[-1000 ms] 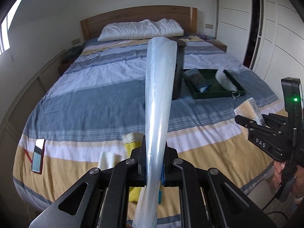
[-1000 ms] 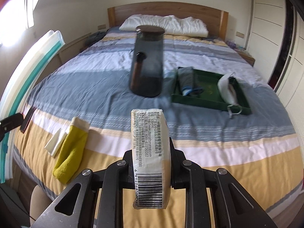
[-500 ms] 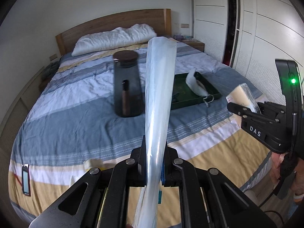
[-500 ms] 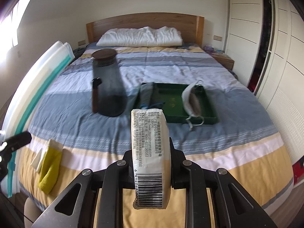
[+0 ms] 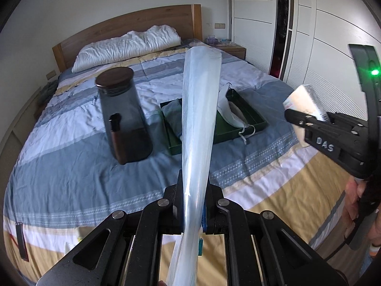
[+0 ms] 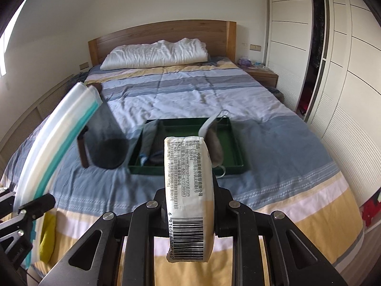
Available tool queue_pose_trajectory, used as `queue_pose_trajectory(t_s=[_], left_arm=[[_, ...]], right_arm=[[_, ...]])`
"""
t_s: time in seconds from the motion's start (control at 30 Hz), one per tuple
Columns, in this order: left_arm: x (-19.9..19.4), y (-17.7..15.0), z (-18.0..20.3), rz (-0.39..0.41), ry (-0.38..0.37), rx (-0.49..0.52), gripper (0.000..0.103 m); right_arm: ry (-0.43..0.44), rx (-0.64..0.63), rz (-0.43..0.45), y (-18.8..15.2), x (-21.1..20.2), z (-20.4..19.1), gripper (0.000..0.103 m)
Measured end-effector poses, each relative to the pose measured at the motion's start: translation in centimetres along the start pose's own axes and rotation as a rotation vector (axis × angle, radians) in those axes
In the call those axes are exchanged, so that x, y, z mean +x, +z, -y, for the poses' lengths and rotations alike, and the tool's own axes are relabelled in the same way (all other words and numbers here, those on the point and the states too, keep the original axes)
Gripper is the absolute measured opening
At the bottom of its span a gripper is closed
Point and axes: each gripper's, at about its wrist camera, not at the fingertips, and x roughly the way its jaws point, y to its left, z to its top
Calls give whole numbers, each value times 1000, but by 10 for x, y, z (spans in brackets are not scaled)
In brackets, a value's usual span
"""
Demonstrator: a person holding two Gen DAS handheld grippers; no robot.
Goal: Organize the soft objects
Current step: 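Lift the plastic bag and tissue pack and carry them toward the tray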
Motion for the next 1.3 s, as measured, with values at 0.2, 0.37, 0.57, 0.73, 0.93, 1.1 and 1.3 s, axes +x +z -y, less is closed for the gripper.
queue_pose_trajectory(t_s=[0.2,0.37,0.57,0.73,0.93,1.1,1.3], left_arm=[[43,29,-4,-25,11,-44,7],[77,52,-13,-37,8,-92,7],[109,65,-23,-47,34,-118,8],[133,70,-30,-67,33,-152,8],[160,85,-23,-85,15,-182,8],[186,100,-9,-105,-3,-216,7],[211,114,16,-107,-47,-223,8]], right_arm=[[-28,0,-2,22,36,14,22],[-25,-10,-10,43,81,15,22],[18,-25,-25,63,141,13,22],[52,-37,-34,75,184,10,22],[63,-53,-44,88,224,12,22],[34,-68,-63,101,257,20,22],[-7,-95,-84,107,284,31,22]])
